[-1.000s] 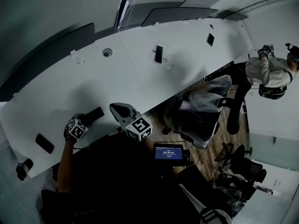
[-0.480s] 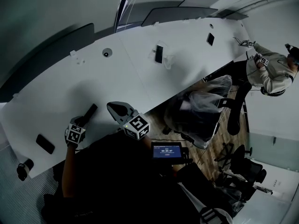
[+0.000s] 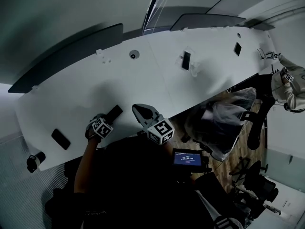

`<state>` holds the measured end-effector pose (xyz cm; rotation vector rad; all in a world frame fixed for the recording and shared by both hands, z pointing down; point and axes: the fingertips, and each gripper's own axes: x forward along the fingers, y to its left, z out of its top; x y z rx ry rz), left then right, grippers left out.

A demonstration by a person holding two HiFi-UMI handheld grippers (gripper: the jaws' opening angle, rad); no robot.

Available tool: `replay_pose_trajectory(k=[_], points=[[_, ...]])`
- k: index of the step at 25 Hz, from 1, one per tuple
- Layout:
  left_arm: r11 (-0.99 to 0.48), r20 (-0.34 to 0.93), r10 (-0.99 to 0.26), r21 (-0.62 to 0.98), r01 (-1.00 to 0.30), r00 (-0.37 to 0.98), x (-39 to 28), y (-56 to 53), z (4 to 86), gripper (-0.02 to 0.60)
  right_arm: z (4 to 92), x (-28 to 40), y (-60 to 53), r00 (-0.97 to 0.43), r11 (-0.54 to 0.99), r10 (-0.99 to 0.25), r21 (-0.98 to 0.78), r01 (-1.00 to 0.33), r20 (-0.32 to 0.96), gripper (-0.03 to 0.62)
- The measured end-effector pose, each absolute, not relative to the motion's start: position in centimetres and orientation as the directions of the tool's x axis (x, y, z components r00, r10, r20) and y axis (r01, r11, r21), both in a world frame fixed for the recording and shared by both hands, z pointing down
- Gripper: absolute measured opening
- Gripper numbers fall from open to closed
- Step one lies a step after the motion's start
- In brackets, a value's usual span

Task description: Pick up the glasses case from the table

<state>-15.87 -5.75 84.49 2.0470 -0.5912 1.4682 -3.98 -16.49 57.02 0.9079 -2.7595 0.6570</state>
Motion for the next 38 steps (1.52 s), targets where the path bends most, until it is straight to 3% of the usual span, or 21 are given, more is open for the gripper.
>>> replay_pose_trajectory(k=[7,12,15,17,21,31,38], points=[[-0.818,0.979,-0.077,0.046,-0.574,0.188,-15.6,-6.7,85.2,0.340,57.3,-3.2,-16.2,-0.799,0.717,-0.524,-0.353,-0.601,0.295,0.008],[-0.769,0.973,-0.036,0.120,-0.628,0.230,-14.4,-7.8,85.7,0.380,57.0,-3.0,-16.0,-0.799,0.718,-0.527,-0.352,-0.601,0.291,0.008],[-0.773,0.975,-0.024,0.123,-0.622,0.223,-14.2,-7.8,85.7,0.370,57.3,-2.4,-16.0,-0.792,0.710,-0.535,-0.353,-0.610,0.293,0.008],[-0.781,0.973,-0.024,0.123,-0.612,0.227,-14.2,-7.9,85.6,0.312,57.4,-2.4,-16.1,-0.790,0.704,-0.539,-0.359,-0.613,0.292,0.008],[-0.779,0.970,-0.025,0.132,-0.613,0.240,-14.6,-7.9,85.4,0.301,57.1,-2.8,-16.0,-0.796,0.709,-0.536,-0.363,-0.605,0.281,0.008],[-0.633,0.917,-0.110,0.234,-0.738,0.384,-14.2,-9.0,82.8,0.291,56.8,-1.9,-15.5,-0.787,0.706,-0.549,-0.347,-0.617,0.283,0.008],[-0.439,0.777,-0.213,0.465,-0.769,0.592,-13.0,-9.6,79.1,0.290,56.7,-2.1,-15.1,-0.798,0.712,-0.537,-0.361,-0.603,0.273,0.008]])
